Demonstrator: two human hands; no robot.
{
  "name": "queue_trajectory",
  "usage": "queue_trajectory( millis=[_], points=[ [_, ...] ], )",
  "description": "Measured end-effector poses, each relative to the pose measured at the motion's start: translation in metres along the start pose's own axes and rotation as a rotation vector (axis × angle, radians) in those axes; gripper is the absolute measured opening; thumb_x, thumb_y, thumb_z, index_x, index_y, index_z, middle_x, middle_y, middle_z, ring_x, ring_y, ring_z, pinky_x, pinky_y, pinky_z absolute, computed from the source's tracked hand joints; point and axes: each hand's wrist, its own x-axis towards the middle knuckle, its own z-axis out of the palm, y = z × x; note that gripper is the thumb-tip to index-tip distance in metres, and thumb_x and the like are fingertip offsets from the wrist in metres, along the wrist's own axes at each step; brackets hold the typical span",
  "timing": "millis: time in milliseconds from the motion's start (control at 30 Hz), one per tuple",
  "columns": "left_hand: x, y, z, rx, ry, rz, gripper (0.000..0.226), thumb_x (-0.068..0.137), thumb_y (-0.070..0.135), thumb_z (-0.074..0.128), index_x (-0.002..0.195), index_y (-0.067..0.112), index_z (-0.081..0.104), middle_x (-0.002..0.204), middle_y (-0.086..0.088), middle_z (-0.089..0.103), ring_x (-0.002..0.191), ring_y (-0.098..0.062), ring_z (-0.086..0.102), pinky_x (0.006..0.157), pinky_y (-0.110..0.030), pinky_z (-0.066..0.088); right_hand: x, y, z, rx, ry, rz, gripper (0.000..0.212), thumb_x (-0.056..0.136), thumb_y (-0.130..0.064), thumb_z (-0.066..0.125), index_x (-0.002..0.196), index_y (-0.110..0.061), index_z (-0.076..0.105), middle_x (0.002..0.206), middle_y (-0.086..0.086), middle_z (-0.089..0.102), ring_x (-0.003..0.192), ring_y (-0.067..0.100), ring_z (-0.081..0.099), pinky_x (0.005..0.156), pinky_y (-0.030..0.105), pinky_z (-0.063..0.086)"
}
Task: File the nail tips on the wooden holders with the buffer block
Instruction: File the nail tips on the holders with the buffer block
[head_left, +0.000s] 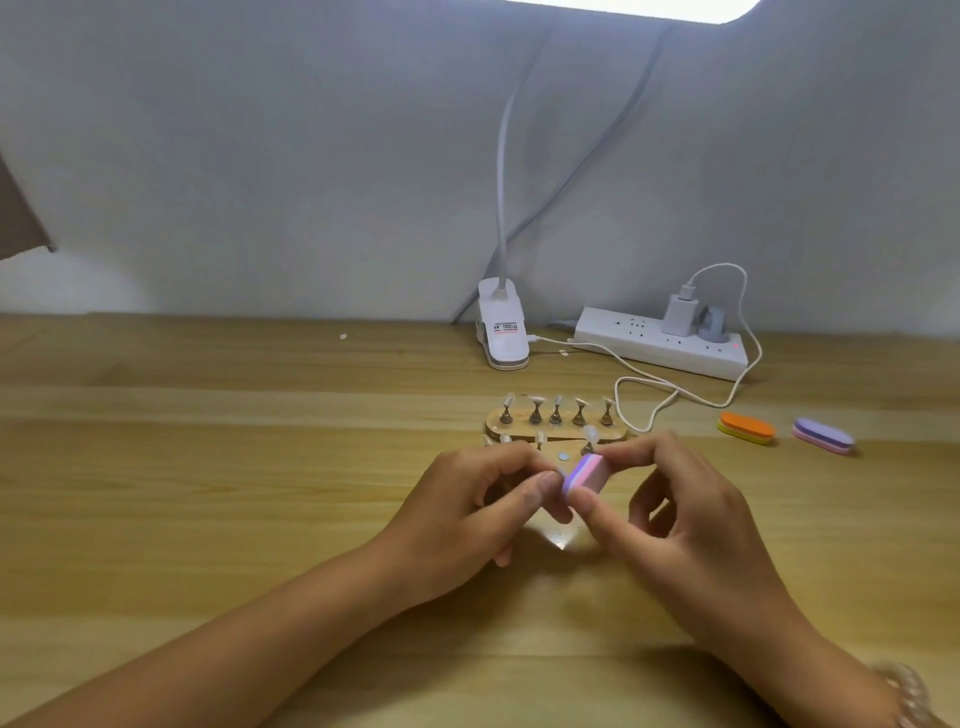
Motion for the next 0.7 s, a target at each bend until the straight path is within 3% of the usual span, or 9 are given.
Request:
queue_trajectory(
  millis=[67,133,267,400,500,633,700],
  points=[
    [-0.0008,0.0,-0.0002,0.02,0.004,0.011,0.015,0.097,0.022,0.055,0.092,0.02,0.069,0.075,0.009,0.067,0.046,-0.014,0.055,0.048,-0.023,0.045,-0.002,-0.002,0.0018,-0.028,-0.026,-0.05,0.035,0.079,-0.055,0.072,0.095,-0.027,0.062,0.091,-0.015,0.061,0.058,0.013,0.057,0.053,0.023,0.044],
    [-0.0005,-0.0006,0.0001,0.051,0.018,0.025,0.013,0.095,0.023,0.057,0.091,0.021,0.069,0.072,0.008,0.064,0.044,-0.011,0.054,0.049,-0.022,0.043,-0.0042,-0.003,0.0032,-0.016,-0.064,-0.086,0.031,0.076,-0.051,0.071,0.094,-0.028,0.063,0.086,-0.017,0.06,0.055,0.011,0.056,0.051,0.018,0.041],
    [-0.0002,-0.0011,0.0003,0.073,0.051,0.044,0.007,0.094,0.019,0.065,0.093,0.016,0.071,0.081,0.015,0.069,0.042,-0.01,0.055,0.047,-0.02,0.041,-0.0001,-0.0001,-0.001,0.054,-0.023,0.043,0.034,0.075,-0.058,0.072,0.091,-0.029,0.065,0.089,-0.015,0.064,0.058,0.015,0.057,0.053,0.015,0.039],
    [-0.0007,-0.0018,-0.0003,0.067,0.073,0.044,0.005,0.091,0.016,0.068,0.095,0.015,0.072,0.086,0.011,0.071,0.042,-0.01,0.055,0.046,-0.019,0.04,-0.0031,-0.0023,0.0016,0.056,-0.063,0.018,0.025,0.079,-0.047,0.077,0.092,-0.028,0.066,0.081,-0.016,0.062,0.054,0.014,0.056,0.051,0.016,0.04],
    [-0.0005,-0.0003,0.001,0.078,0.076,0.063,0.004,0.09,0.02,0.072,0.093,0.017,0.073,0.085,0.011,0.071,0.041,-0.009,0.054,0.045,-0.019,0.038,-0.0005,-0.0004,-0.0012,0.126,-0.049,0.106,0.029,0.074,-0.054,0.069,0.088,-0.028,0.068,0.078,-0.017,0.063,0.052,0.017,0.055,0.05,0.025,0.045],
    [-0.0028,0.0005,0.0021,0.135,0.07,0.096,0.004,0.089,0.019,0.072,0.092,0.017,0.074,0.081,0.017,0.069,0.042,-0.006,0.054,0.048,-0.018,0.037,-0.0021,-0.0024,-0.0006,0.094,-0.064,0.055,0.026,0.078,-0.048,0.076,0.089,-0.027,0.066,0.077,-0.017,0.061,0.052,0.015,0.054,0.05,0.017,0.04],
    [-0.0025,0.0016,0.0031,0.161,0.087,0.104,0.003,0.089,0.018,0.074,0.09,0.015,0.073,0.08,0.019,0.068,0.042,-0.006,0.054,0.048,-0.017,0.036,-0.0001,0.001,-0.0021,0.126,-0.06,0.108,0.033,0.076,-0.057,0.074,0.086,-0.027,0.066,0.075,-0.019,0.063,0.051,0.015,0.052,0.05,0.02,0.04]
  ],
)
